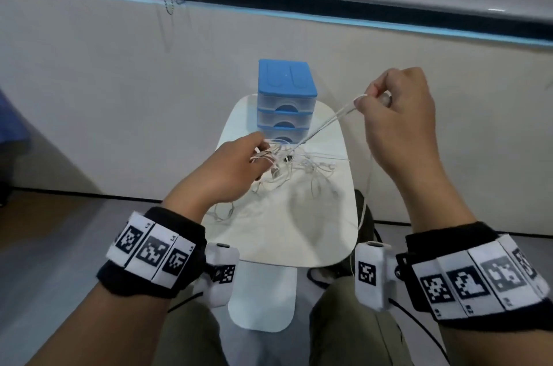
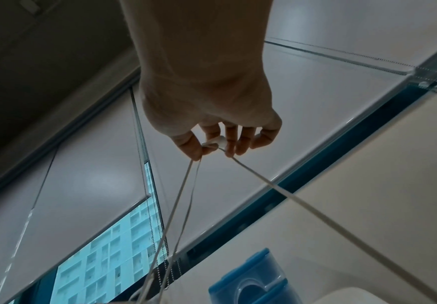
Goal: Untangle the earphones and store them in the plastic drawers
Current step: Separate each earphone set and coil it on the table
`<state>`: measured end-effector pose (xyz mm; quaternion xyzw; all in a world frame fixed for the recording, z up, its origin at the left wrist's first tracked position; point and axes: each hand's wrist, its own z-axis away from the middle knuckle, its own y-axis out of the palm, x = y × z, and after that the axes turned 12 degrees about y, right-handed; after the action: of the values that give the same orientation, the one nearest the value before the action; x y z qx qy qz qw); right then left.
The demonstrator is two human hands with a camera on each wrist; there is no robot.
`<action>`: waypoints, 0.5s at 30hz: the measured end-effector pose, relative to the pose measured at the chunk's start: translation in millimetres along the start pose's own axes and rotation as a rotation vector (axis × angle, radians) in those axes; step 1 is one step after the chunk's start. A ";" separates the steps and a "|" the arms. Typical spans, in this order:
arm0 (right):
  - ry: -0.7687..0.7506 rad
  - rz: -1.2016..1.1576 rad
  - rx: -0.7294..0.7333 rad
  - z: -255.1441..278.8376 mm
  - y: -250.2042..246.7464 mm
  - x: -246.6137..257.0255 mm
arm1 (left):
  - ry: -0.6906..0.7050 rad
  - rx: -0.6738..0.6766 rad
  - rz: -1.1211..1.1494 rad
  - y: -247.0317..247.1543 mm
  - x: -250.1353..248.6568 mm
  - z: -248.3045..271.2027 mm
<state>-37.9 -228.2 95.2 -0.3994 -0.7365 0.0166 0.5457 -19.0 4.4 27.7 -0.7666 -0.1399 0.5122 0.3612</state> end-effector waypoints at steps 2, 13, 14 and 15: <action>0.029 0.019 -0.015 0.7 -5.7 -3.5 | -0.001 0.015 -0.062 2.5 0.3 2.5; 0.002 0.411 0.379 23.8 -1.6 -23.7 | -0.028 -0.151 0.659 14.6 -34.1 4.5; -0.020 0.323 0.424 26.7 0.5 -21.9 | -0.021 -0.129 0.748 15.1 -36.8 5.2; -0.027 0.240 0.456 29.3 1.2 -19.0 | -0.004 -0.096 0.804 15.3 -38.6 6.2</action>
<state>-59.6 -226.9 67.8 -0.3503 -0.6683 0.2524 0.6058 -43.7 -26.4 42.2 -0.7752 0.1464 0.6070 0.0955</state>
